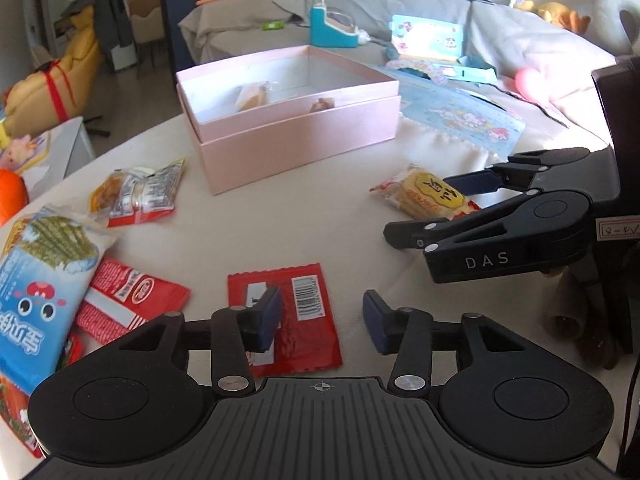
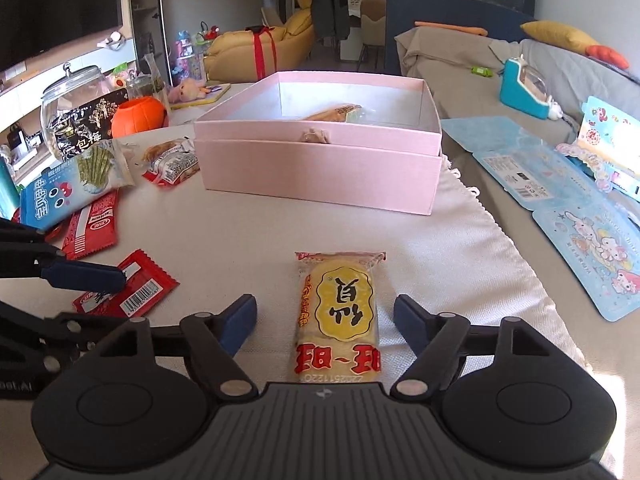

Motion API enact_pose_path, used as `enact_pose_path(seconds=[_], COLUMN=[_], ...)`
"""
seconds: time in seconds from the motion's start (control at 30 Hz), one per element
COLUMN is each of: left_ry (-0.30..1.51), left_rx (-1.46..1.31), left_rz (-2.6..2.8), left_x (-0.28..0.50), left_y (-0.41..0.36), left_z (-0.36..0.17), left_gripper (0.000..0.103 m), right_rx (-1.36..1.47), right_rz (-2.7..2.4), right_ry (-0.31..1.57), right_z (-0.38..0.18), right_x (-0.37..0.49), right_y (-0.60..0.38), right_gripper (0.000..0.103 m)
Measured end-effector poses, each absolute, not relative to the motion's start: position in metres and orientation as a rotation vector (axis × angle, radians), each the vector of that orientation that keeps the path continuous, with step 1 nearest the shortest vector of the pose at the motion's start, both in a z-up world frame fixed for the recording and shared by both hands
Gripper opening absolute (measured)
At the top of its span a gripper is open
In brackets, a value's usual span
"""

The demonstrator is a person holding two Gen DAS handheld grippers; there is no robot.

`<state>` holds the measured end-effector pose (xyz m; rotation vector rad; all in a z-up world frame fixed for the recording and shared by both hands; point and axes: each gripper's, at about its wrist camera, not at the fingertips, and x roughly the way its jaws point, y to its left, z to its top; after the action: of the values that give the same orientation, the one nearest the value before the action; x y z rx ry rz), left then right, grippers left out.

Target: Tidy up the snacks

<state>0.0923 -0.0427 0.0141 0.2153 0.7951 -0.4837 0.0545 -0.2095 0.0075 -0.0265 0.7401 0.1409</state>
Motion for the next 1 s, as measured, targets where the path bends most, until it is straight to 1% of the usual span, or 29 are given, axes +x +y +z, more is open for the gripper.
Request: enact_pose_path(seconds=[0.13,0.17,0.27,0.33,0.37,0.4,0.43,0.47,0.53,0.67,0.93,0.97,1.0], left_ry=[0.791,0.795,0.799,0.807,0.809,0.810,0.812,0.816,0.825,0.815,0.846,0.839,0.832], left_rx=[0.238,0.257,0.245,0.223,0.223,0.221,0.212,0.197,0.164,0.131,0.130,0.129,0.127], left_rz=[-0.460,-0.429,-0.388,-0.401,-0.408,-0.417,-0.429,-0.447,-0.476,-0.459,-0.401,-0.408,-0.419], left_x=[0.095,0.097,0.100,0.100,0.100,0.100,0.101,0.102,0.103,0.103,0.104,0.104,0.103], left_y=[-0.039,-0.037,-0.026,-0.022,-0.022,-0.023,-0.024,-0.024,-0.025,-0.018,-0.005,-0.007,-0.008], left_z=[0.014,0.013,0.012,0.013,0.013,0.013,0.012,0.012,0.011,0.015,0.008,0.008,0.008], left_gripper=[0.050,0.052,0.052,0.050,0.054,0.061,0.065,0.076,0.085,0.079,0.079,0.076,0.067], right_rx=[-0.024,-0.025,-0.023,-0.018,-0.017,-0.017,-0.020,-0.022,-0.023,-0.023,-0.024,-0.024,-0.023], right_rz=[0.137,0.135,0.128,0.126,0.127,0.128,0.128,0.128,0.125,0.120,0.122,0.122,0.122], right_ry=[0.740,0.740,0.740,0.741,0.741,0.742,0.742,0.742,0.743,0.744,0.746,0.746,0.745], right_z=[0.008,0.008,0.007,0.007,0.007,0.007,0.007,0.007,0.007,0.007,0.006,0.006,0.006], right_x=[0.054,0.054,0.054,0.054,0.054,0.054,0.054,0.054,0.054,0.054,0.055,0.055,0.055], right_y=[-0.210,-0.210,-0.210,-0.211,-0.210,-0.210,-0.210,-0.210,-0.210,-0.210,-0.208,-0.208,-0.208], right_gripper=[0.078,0.079,0.081,0.082,0.082,0.083,0.083,0.083,0.084,0.086,0.087,0.087,0.087])
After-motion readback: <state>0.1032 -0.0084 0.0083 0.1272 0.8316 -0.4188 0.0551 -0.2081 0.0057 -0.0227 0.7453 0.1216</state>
